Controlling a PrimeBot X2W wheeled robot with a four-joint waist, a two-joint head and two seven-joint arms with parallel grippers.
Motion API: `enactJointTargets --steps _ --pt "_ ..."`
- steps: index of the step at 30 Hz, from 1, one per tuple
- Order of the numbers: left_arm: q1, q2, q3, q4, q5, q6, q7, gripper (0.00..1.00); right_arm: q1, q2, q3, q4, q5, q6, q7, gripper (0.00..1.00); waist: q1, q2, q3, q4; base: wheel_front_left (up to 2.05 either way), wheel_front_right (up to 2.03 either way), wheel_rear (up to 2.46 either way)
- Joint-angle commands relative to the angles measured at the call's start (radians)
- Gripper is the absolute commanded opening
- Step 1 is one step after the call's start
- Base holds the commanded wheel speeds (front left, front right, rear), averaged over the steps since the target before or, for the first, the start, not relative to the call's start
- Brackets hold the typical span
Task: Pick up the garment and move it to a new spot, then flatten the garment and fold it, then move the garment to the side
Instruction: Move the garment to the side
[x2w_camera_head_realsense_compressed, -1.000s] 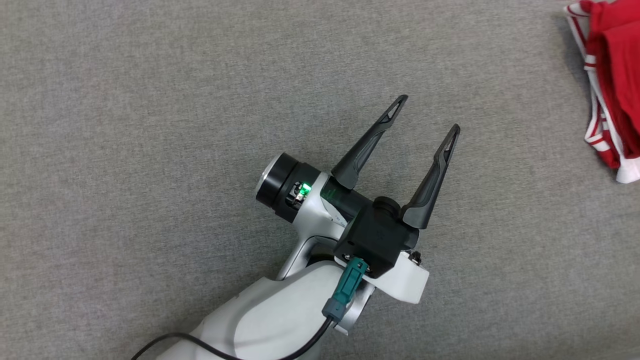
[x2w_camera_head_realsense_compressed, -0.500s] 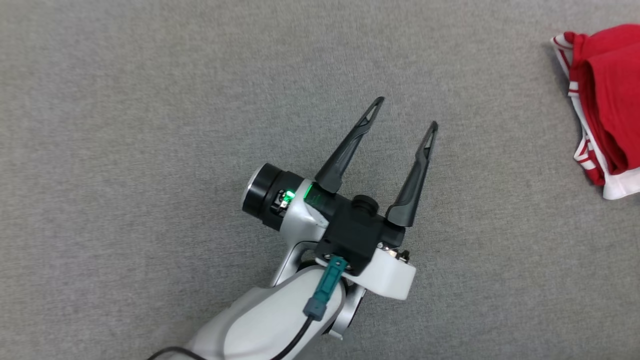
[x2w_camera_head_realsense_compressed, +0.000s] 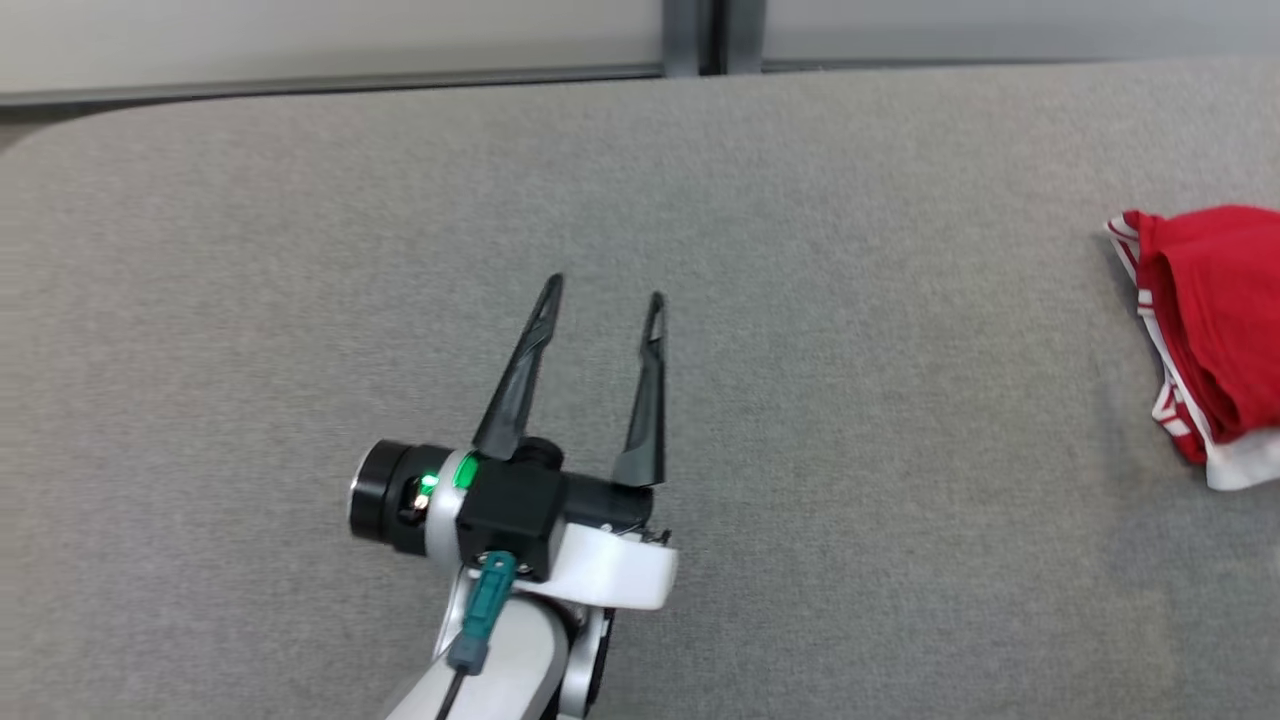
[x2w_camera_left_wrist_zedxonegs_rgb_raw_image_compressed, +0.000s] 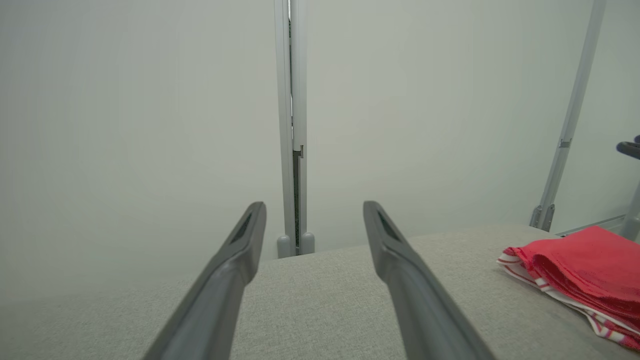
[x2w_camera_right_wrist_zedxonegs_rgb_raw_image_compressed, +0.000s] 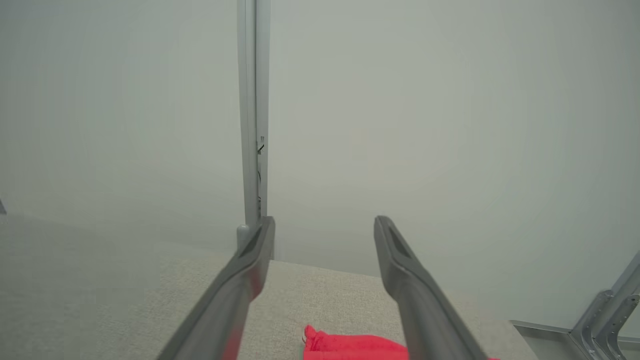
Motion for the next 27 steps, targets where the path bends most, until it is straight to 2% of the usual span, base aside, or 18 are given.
enactJointTargets --steps 1,3,9,14,20,27 --pt "0.012 0.003 0.008 -0.005 0.008 -0.008 -0.004 1.00 0.018 0.011 -0.008 -0.004 -0.001 -0.002 0.000 1.00 0.0000 -0.0001 -0.047 0.038 0.00 0.00 0.00" --pt "0.059 0.003 0.043 -0.008 0.009 -0.033 -0.004 1.00 0.068 0.079 -0.042 -0.017 0.013 -0.002 0.000 1.00 0.0000 -0.0001 -0.075 0.048 0.00 0.00 0.00" --pt "0.175 0.003 0.141 -0.001 0.010 -0.096 -0.004 1.00 0.215 0.251 -0.078 -0.099 -0.068 -0.002 0.000 1.00 0.0000 -0.0001 -0.133 0.056 0.00 0.00 0.00" --pt "0.244 0.003 0.192 0.034 0.011 -0.136 -0.004 1.00 0.306 0.366 -0.107 -0.123 -0.115 -0.001 0.000 1.00 0.0000 -0.0001 -0.166 0.050 0.00 0.00 0.00" --pt "0.295 0.003 0.239 0.058 0.012 -0.157 -0.004 1.00 0.369 0.444 -0.110 -0.133 -0.203 -0.001 0.000 1.00 0.0000 -0.0001 -0.193 0.035 0.00 0.00 0.00" --pt "0.326 0.003 0.274 0.022 0.002 -0.165 -0.004 1.00 0.400 0.482 -0.109 -0.140 -0.237 -0.001 0.000 1.00 0.0000 -0.0001 -0.210 0.030 0.00 0.00 0.00"
